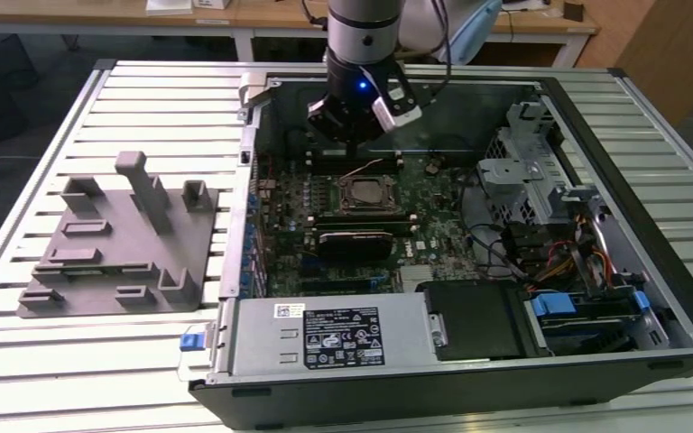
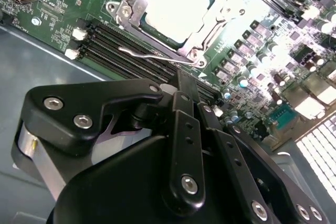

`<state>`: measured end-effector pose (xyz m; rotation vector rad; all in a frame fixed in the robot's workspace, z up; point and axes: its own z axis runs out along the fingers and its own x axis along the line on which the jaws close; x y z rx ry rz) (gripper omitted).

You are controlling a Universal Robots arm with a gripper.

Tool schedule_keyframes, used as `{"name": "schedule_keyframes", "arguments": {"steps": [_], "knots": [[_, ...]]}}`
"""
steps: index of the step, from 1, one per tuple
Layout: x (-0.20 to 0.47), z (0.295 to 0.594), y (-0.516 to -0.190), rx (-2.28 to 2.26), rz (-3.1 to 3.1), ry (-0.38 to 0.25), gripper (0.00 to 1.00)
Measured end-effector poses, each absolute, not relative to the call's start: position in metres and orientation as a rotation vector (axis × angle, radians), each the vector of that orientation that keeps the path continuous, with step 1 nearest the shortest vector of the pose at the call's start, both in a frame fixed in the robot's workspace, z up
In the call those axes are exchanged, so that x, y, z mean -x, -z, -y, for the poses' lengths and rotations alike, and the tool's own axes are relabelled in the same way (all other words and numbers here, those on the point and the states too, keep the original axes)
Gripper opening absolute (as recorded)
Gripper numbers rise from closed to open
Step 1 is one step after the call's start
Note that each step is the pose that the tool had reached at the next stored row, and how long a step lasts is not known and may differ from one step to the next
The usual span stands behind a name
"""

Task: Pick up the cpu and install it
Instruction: 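Install the first cpu locking lever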

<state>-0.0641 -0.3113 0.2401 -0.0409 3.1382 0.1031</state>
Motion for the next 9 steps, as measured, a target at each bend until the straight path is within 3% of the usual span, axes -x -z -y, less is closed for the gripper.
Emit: {"name": "schedule_keyframes", "arguments": {"steps": [9], "knots": [[0.0577, 0.3114, -0.2369, 0.041, -3.138, -0.103, 0.11]]}}
